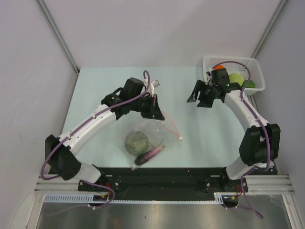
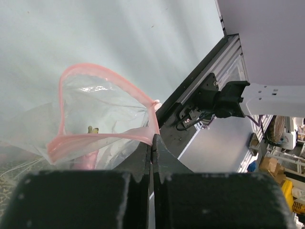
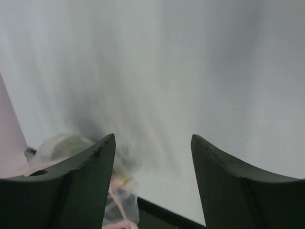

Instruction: Open the zip-top bag and remove the fake food

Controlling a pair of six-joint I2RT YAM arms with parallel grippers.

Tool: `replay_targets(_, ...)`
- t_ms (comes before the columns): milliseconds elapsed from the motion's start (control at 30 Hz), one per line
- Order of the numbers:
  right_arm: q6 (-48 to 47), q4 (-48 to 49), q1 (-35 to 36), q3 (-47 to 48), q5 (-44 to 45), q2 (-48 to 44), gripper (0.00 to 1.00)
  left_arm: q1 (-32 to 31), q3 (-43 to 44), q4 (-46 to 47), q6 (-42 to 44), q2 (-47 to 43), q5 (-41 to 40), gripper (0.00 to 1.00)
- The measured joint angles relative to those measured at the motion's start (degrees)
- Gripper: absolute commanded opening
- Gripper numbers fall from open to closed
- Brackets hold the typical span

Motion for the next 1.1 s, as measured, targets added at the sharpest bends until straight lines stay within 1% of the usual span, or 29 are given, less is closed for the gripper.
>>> replay_targets(33, 0.07, -0.35, 2.47, -1.60, -0.55, -1.49, 0.63, 0.00, 0.00, 0.28, -0.28, 0.00, -0.02, 0.00)
replay_targets(100, 0.04, -1.16, 6.16, -3.41, -1.53, -3.89, 0.56, 0.00, 0.00, 0.59, -0.72, 0.00, 0.00, 0.00)
replay_targets(200, 0.50, -2.29, 10.12, -5.25, -3.06, -8.57, 0.48, 0.00, 0.00, 1.03, -1.09, 0.00, -0.04, 0.00)
replay_targets(267, 1.01, -2.32, 11.67, -5.79, -3.85, -11.15, 0.45, 0.00, 0.00, 1.05, -1.11, 0.00, -0.04, 0.00)
replay_targets(333, 1.57, -2.12, 13.25, -6.40, -4.31, -13.22, 0.45, 0.00, 0.00, 1.05, -1.18, 0.00, -0.09, 0.00)
replay_targets(433, 2.62, -0.24, 17.88, -8.57, -5.31, -14.38, 0.44, 0.00, 0.00, 1.07, -1.53, 0.00, -0.09, 0.00)
replay_targets(533, 3.69, 1.53, 21.86, -10.82, -6.38, -12.66, 0.44, 0.00, 0.00, 1.07, -1.57, 0.00, -0.15, 0.00)
replay_targets(733, 5.25, 5.46, 27.74, -13.35, -6.91, -5.05, 0.40, 0.00, 0.00, 1.22, -1.75, 0.00, -0.37, 0.00)
replay_targets(1100, 6.10, 9.99, 31.10, -16.55, -6.82, 1.86, 0.38, -0.02, -0.09, 2.69, -3.58, 0.39, -0.28, 0.00)
